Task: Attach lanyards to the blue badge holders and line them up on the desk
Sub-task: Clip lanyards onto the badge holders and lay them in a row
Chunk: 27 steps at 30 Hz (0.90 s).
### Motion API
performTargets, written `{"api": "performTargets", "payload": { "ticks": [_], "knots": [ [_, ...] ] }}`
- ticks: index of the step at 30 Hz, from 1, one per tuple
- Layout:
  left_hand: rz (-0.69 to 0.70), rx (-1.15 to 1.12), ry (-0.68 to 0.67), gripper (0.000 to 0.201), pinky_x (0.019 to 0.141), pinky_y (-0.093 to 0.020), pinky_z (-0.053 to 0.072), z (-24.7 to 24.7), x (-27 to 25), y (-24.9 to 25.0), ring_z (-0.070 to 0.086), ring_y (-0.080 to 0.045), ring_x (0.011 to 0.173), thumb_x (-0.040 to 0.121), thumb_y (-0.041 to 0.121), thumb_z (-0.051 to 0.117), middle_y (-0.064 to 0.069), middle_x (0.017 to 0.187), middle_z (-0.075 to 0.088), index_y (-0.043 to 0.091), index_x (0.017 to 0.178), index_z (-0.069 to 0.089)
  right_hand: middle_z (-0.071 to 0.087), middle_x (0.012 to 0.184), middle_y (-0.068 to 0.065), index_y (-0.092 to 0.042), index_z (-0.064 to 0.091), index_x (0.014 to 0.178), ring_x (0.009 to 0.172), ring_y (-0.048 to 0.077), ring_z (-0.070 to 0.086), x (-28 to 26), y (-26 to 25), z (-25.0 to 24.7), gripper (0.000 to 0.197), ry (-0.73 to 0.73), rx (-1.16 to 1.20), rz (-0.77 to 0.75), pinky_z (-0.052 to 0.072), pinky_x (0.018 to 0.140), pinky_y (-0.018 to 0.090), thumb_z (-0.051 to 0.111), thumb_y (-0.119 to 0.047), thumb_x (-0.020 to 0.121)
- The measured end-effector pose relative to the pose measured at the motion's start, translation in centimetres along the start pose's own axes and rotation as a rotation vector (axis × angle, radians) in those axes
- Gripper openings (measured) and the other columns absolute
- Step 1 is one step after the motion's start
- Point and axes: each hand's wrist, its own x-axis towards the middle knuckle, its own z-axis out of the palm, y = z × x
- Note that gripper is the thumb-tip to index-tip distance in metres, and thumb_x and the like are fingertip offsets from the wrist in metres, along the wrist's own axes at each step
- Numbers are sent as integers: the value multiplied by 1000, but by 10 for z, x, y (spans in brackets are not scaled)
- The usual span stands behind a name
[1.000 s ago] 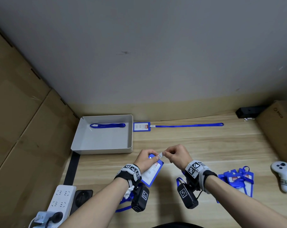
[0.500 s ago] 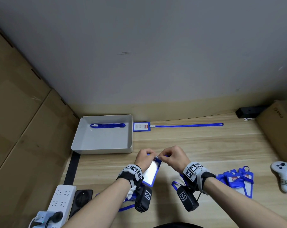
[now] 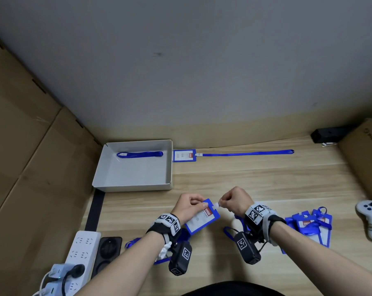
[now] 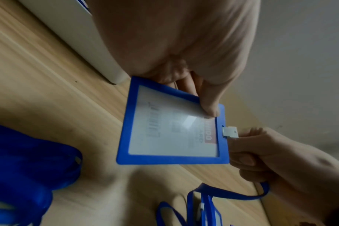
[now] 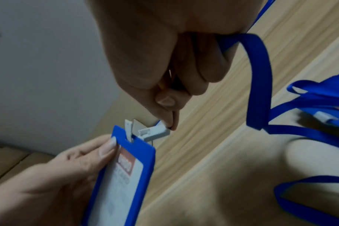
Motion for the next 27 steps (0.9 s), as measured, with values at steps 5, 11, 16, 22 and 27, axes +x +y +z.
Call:
{"api": "performTargets", "payload": {
  "ticks": [5,11,16,22,27],
  "knots": [
    [-36,-45,-41,16,72,-25,55,11,0,-11,68,-15,77,85,8,74,-13,88,73,1,99,72,67,61,-6,-24,75,69,49,10,57,-4,3,2,19,17,-202,28,50,52,26,61,-25,81],
    [-54,-83,23,16,68,-20,54,10,2,-20,68,-12,74,87,4,71,-10,87,73,-1,103,71,67,57,-3,-25,76,69,53,17,61,3,17,-1,18,30,-150,18,48,51,27,59,-26,77],
    [-47,-81,60,21,72,-23,56,13,5,-20,68,-16,80,87,6,72,-16,95,72,-3,105,70,64,56,0,-26,76,69,52,16,55,5,25,-5,17,47,-129,8,47,53,31,62,-25,78],
    [11,-124,-64,15,66,-19,53,24,4,-14,68,-4,69,89,2,68,-1,79,74,-5,102,71,70,67,-4,-31,71,63,67,19,66,6,27,-1,17,43,-207,10,53,60,30,60,-27,76],
    [-27,-69,-131,19,68,-17,53,25,11,-17,68,-2,71,90,2,67,3,80,73,-6,106,70,69,63,-2,-25,76,70,62,18,65,7,36,-1,16,14,-180,29,55,60,32,61,-27,76]
  ]
}}
